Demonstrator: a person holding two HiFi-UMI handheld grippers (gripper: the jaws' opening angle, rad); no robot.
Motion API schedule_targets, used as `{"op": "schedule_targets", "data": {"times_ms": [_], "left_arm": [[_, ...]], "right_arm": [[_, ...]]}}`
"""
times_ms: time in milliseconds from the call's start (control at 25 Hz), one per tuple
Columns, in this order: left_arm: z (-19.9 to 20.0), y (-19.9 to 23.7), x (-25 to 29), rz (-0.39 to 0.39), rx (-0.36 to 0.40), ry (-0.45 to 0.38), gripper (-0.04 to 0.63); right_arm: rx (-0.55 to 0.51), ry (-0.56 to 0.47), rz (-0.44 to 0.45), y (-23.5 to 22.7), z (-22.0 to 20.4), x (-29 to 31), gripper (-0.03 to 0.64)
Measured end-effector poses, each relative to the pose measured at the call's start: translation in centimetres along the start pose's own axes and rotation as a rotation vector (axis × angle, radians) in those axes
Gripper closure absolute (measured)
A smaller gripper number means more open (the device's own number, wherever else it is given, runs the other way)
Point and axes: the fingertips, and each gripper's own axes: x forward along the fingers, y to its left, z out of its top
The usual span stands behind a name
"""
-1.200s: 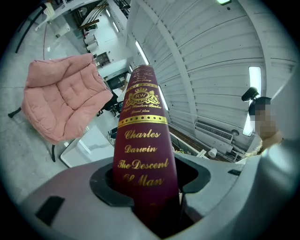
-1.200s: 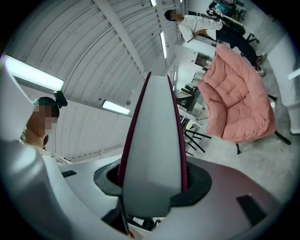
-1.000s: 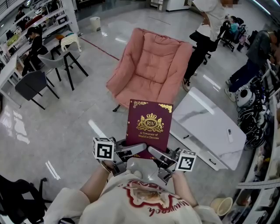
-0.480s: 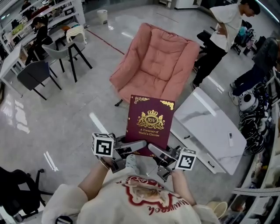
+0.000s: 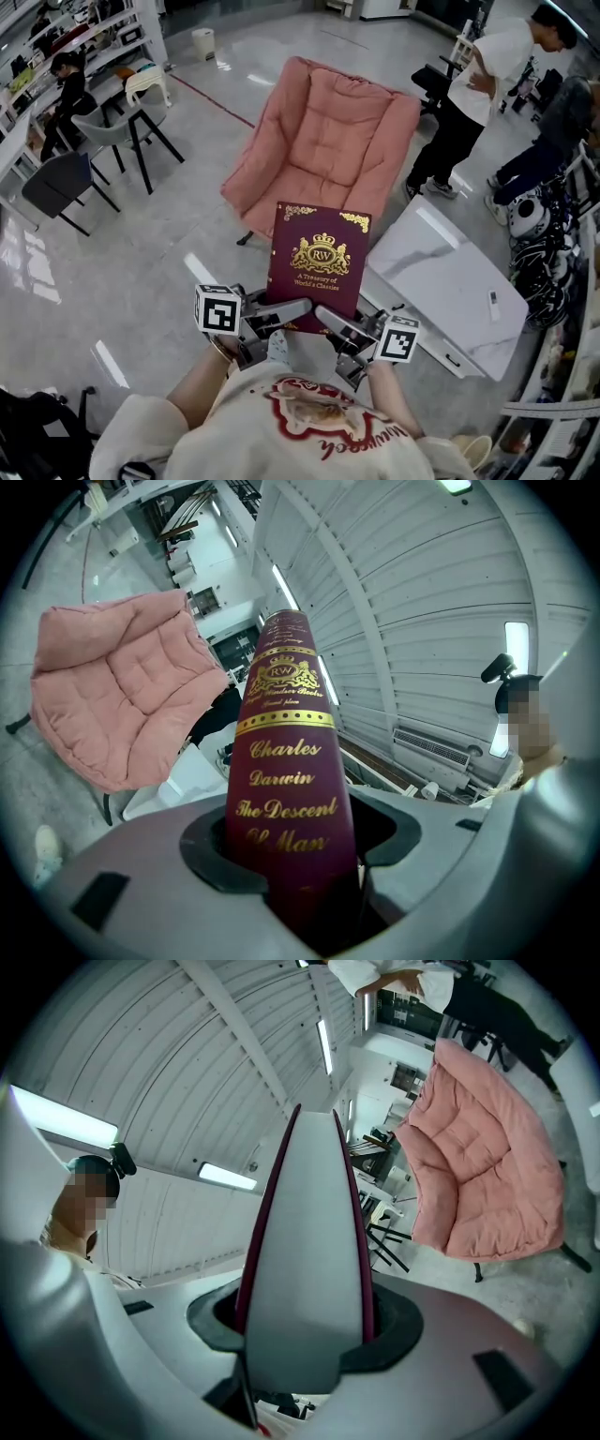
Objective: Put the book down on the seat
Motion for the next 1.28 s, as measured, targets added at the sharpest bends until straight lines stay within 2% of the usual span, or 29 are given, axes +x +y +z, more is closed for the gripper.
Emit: {"op": "schedule_targets", "data": {"times_ms": [480,720,920,1280], "left_arm": [[12.6,7.3,4.5,-0.029,0.011,0.065,0.350],[18.9,10.6,5.1,-0.034,0.015,0.079,0.350],[22.1,12.5,5.7,-0.038,0.012,0.085,0.350],[24.7,15.3,5.9,-0.043,-0.001,0.092,0.350]], "right_arm": [[-0.013,-0.064,-0.024,-7.4,11.6,6.2,0.399],[-0.012,-0.079,-0.028,-10.3,16.5,10.4,0.399],[-0.009,-0.094,-0.030,-12.2,19.1,12.4,0.399],[0.003,-0.098,-0.044,-14.8,20.9,14.5,0.399]]}}
